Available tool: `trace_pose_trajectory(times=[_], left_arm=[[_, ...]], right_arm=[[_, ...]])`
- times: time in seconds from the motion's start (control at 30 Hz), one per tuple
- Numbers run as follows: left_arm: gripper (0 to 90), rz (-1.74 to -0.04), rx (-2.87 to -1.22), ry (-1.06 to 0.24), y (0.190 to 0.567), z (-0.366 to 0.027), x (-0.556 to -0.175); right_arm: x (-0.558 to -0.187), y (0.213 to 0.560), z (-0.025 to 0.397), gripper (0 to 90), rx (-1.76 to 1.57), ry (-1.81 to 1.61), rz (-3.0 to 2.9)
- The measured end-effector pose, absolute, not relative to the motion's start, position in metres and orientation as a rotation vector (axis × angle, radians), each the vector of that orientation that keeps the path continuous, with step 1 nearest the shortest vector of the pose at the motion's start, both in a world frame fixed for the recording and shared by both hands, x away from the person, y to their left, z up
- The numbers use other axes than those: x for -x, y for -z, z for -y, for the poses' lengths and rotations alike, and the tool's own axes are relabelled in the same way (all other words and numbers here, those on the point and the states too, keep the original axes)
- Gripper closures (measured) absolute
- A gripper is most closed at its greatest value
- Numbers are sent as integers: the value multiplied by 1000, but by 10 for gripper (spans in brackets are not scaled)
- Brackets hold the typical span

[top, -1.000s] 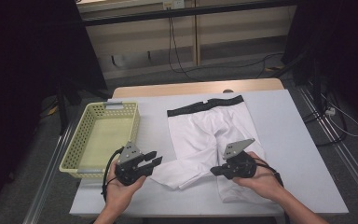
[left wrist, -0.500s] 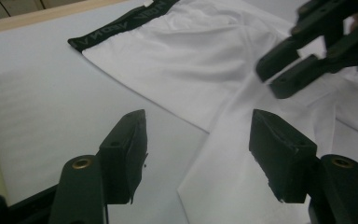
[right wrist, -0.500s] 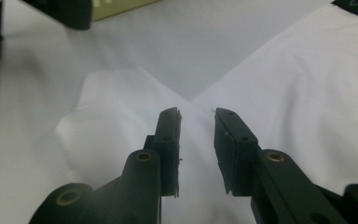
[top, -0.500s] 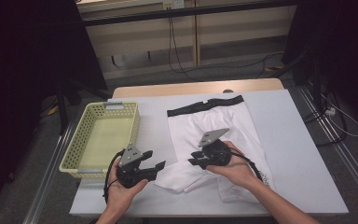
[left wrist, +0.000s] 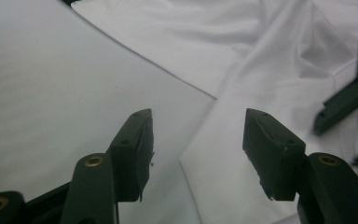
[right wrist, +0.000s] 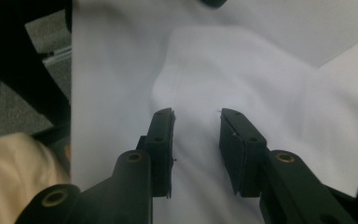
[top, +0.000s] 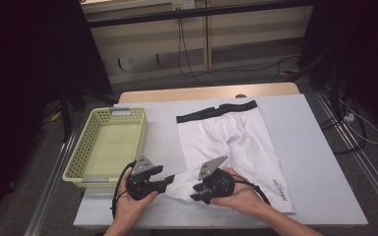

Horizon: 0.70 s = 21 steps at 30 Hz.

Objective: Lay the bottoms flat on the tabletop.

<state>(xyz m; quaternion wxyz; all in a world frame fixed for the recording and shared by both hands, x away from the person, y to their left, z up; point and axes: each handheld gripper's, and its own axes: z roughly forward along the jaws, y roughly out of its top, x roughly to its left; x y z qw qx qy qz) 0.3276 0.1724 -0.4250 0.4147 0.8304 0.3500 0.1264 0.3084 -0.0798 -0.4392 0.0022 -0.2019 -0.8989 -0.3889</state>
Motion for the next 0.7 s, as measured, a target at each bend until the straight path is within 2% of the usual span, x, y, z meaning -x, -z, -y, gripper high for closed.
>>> trace_pose_trajectory(times=[0.13,0.43,0.5,0.57,0.7], left_arm=[[425,-877,-2096,-313,427,-170,-329],[408,-877,-2104,-311,429,-169,-329],[408,-876,-2111,-310,429,-169,-329],[408,-874,-2115,-314,429,-169,-330],[409,-874,-2118,-315,429,-169,-329]], right_arm=[[-296,445,87,648,645,1209,2830],[-295,450,83,663,633,1250,2870],[-293,450,81,733,621,1242,2922],[-293,448,83,886,639,1228,2910],[-291,444,97,900,646,1211,2862]])
